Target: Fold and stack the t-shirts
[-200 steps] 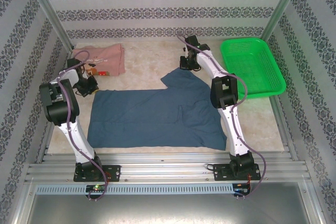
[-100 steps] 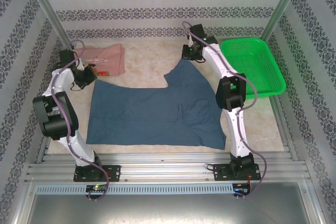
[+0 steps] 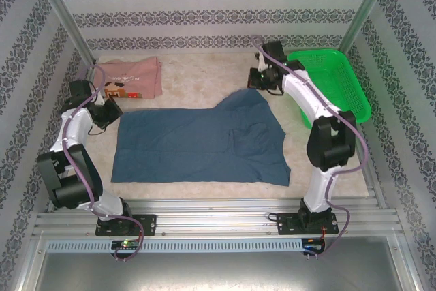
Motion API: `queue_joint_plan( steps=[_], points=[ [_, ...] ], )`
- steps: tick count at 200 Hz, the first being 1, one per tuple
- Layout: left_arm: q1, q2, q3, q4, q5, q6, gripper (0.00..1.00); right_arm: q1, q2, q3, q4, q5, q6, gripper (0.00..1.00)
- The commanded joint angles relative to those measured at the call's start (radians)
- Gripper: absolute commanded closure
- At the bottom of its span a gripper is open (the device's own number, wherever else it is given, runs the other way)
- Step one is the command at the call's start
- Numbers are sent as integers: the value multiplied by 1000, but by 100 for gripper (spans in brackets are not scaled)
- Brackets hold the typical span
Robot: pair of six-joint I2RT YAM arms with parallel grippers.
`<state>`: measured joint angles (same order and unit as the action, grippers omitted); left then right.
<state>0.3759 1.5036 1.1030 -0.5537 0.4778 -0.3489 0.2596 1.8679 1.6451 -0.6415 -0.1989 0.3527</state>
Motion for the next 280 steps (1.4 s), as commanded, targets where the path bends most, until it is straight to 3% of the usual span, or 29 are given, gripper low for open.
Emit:
queue_joint_plan(
  steps=[1, 61, 130, 280],
  points=[
    [12, -79, -39, 29, 26, -26, 100, 10, -147, -153, 40, 16, -2, 100],
    [18, -193, -191, 16, -12, -89, 100, 16, -470, -524, 73, 1, 76, 100],
    [58, -257, -286, 6, -57, -111, 100, 39, -717, -724, 46, -27, 197, 100],
    [127, -73, -212, 47, -95, 9, 100, 155, -901, -868, -9, -50, 308, 100]
  ],
)
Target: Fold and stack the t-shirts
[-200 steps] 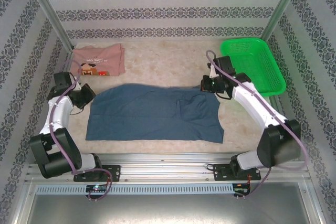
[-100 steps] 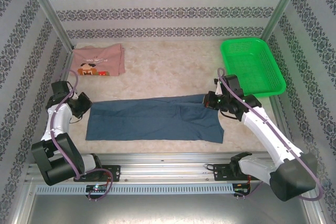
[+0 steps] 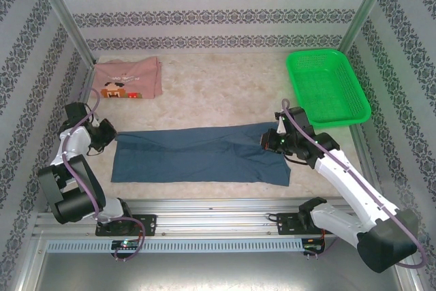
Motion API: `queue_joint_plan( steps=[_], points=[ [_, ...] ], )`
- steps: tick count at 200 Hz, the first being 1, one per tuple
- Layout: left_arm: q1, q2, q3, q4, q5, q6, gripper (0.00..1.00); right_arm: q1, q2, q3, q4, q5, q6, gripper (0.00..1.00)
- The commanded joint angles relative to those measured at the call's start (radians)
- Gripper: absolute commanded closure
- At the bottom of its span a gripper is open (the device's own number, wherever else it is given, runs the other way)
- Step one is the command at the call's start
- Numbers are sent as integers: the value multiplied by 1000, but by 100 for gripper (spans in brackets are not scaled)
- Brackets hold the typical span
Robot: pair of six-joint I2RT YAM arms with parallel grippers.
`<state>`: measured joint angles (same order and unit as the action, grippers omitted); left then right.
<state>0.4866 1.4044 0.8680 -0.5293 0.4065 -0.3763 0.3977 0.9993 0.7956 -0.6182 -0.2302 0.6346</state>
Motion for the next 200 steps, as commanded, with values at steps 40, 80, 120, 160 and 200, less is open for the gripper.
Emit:
queue_joint_plan(
  steps=[40, 80, 120, 160, 200],
  points=[
    [19, 62, 64, 34, -57, 47, 100, 39, -69, -57, -47, -27, 43, 100],
    [21, 82, 57, 45, -81, 77, 100, 56, -96, -88, -60, -42, 46, 100],
    [21, 47, -5, 52, -89, 63, 77, 70, -94, -140, -33, -65, 71, 100],
    [18, -33, 10, 15, -96, -7, 43, 85, -77, -173, -30, -80, 65, 99],
    [-70, -126, 46, -10, -60, -99, 37, 90, -75, -228, -11, -82, 83, 75]
  ],
)
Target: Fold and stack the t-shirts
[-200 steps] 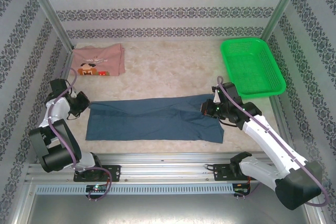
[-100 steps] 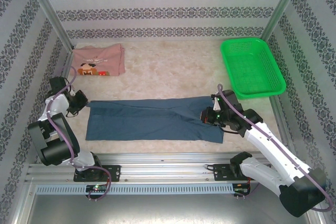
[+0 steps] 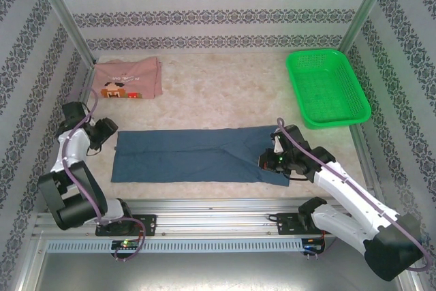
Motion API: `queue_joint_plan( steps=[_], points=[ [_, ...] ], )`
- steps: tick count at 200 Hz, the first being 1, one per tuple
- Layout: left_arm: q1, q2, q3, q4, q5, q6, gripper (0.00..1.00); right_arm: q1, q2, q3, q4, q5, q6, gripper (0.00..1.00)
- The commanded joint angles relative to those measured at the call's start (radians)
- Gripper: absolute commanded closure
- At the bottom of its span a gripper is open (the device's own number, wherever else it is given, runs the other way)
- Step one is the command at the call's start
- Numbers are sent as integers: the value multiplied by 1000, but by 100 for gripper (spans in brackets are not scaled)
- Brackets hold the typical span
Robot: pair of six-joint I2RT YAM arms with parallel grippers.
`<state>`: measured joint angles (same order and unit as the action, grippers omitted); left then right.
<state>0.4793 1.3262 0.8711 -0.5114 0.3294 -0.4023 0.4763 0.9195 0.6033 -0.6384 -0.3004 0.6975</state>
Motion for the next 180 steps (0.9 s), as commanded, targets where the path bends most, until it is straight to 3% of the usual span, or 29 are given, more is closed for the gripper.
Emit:
queue_joint_plan(
  steps=[1, 8, 17, 58, 95, 122, 152, 180],
  points=[
    [-66, -49, 43, -28, 17, -75, 37, 12, 4, -37, 9, -12, 21, 72],
    [-96, -62, 46, -33, 14, -82, 37, 12, 9, -39, 5, -13, 23, 59],
    [-134, -78, 47, -38, 10, -87, 37, 12, 6, -33, -18, 6, 23, 50],
    [-333, -117, 38, -19, 1, -106, 35, -38, 2, 60, -23, 76, 6, 38],
    [-489, -140, -45, 113, 19, -144, 34, -157, 263, 130, 45, -54, -53, 42],
    [-567, -142, -62, 152, 49, -114, 33, -111, 454, 235, 130, -107, -127, 42],
    [-587, -168, -72, 140, 62, -80, 31, -97, 642, 352, 161, -134, -184, 44],
    [-588, -238, -52, 99, 38, -68, 22, -65, 766, 456, 130, -120, -229, 45]
  ],
)
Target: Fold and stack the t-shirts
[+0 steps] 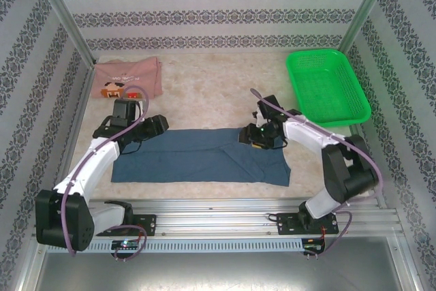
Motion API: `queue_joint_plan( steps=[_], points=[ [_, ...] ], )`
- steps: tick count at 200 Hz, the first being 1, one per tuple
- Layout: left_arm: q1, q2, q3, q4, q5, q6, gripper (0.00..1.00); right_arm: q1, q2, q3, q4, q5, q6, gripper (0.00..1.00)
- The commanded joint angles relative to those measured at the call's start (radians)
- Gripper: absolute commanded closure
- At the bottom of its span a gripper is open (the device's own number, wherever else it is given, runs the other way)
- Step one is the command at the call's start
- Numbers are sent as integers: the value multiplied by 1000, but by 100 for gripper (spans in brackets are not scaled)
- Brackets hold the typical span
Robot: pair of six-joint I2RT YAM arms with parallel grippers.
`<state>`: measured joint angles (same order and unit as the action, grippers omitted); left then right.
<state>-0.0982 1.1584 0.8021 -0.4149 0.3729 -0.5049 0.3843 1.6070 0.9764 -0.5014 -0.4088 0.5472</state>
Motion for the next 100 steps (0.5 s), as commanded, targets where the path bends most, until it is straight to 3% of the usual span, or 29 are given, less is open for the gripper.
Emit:
queue_joint_plan(
  steps=[1, 7, 28, 100],
  points=[
    [-11, -71, 18, -1, -6, 35, 21, 27, 82, 86, -7, -11, -80, 45],
    [-11, -80, 33, -22, -10, 40, 14, 32, 105, 100, -9, -12, -90, 45],
    [-10, -106, 80, -100, -16, 57, 5, 47, 173, 159, -40, 24, -119, 48],
    [-9, -218, 166, -291, -115, 103, 1, 102, 246, 210, -93, 88, -165, 60]
  ],
)
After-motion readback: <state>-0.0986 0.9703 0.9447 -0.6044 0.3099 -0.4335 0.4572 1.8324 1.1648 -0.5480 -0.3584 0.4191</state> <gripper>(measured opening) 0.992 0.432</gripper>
